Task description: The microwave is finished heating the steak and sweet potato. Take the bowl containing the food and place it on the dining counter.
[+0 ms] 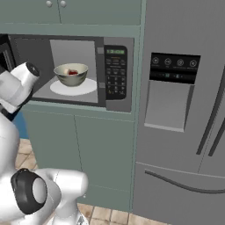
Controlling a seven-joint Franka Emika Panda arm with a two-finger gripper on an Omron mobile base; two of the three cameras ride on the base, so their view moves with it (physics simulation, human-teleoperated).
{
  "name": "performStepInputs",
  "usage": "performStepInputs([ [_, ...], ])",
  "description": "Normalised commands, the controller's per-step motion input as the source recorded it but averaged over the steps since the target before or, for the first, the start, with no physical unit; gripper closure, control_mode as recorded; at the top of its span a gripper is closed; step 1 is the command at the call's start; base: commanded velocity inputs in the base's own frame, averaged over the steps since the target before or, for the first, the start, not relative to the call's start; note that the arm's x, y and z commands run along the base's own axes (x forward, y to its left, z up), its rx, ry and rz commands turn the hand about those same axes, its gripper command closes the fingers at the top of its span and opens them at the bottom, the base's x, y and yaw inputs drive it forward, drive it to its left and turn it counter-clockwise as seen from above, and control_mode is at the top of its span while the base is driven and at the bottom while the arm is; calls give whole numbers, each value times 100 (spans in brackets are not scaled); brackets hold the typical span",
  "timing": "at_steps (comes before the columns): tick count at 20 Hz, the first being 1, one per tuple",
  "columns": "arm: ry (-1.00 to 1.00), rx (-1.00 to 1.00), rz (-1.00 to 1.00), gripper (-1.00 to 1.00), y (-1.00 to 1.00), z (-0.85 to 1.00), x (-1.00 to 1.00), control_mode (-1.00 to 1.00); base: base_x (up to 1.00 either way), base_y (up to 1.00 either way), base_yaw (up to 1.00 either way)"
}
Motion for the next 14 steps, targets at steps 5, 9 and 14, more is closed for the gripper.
performStepInputs([
  [5,0,0,-2,-100,-42,10,0,-100,0,0,0],
  [9,-5,0,-19,-100,-100,49,0,-100,0,0,0],
  [14,-6,-1,-27,-100,-100,36,18,-100,0,0,0],
])
